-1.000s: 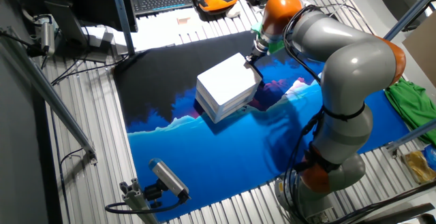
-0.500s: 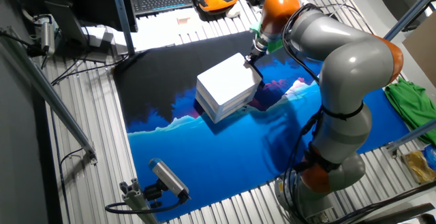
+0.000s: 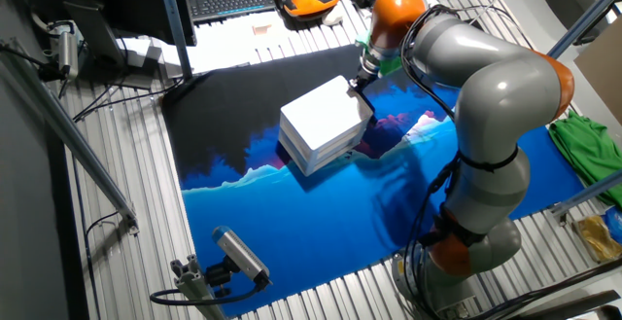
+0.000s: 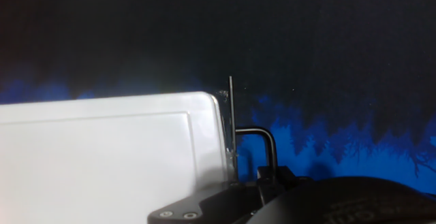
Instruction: Grasp the handle and close the drawer
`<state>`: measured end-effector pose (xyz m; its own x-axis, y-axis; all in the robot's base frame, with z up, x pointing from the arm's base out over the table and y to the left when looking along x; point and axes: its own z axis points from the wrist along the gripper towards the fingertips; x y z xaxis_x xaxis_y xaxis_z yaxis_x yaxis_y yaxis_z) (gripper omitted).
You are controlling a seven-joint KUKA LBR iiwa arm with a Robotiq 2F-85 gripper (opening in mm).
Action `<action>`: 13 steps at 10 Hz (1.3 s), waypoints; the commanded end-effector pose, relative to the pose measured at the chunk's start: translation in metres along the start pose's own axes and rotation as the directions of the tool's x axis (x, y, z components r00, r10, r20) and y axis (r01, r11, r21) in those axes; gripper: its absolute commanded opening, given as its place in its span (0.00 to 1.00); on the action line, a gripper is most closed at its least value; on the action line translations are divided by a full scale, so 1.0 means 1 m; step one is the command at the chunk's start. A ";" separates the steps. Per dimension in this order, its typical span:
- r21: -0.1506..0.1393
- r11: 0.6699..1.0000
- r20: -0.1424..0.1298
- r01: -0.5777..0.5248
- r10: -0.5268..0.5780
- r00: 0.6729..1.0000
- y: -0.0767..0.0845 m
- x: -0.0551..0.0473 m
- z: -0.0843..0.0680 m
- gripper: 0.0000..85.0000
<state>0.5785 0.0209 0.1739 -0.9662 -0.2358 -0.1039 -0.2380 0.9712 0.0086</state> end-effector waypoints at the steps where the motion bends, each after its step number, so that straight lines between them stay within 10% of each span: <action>1: -0.003 1.000 0.001 -0.003 0.003 1.000 0.000 0.000 0.000 0.00; 13: -0.039 0.999 -0.011 -0.012 0.012 1.000 0.004 0.000 0.001 0.00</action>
<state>0.5771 0.0252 0.1723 -0.9708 -0.2212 -0.0924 -0.2261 0.9730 0.0462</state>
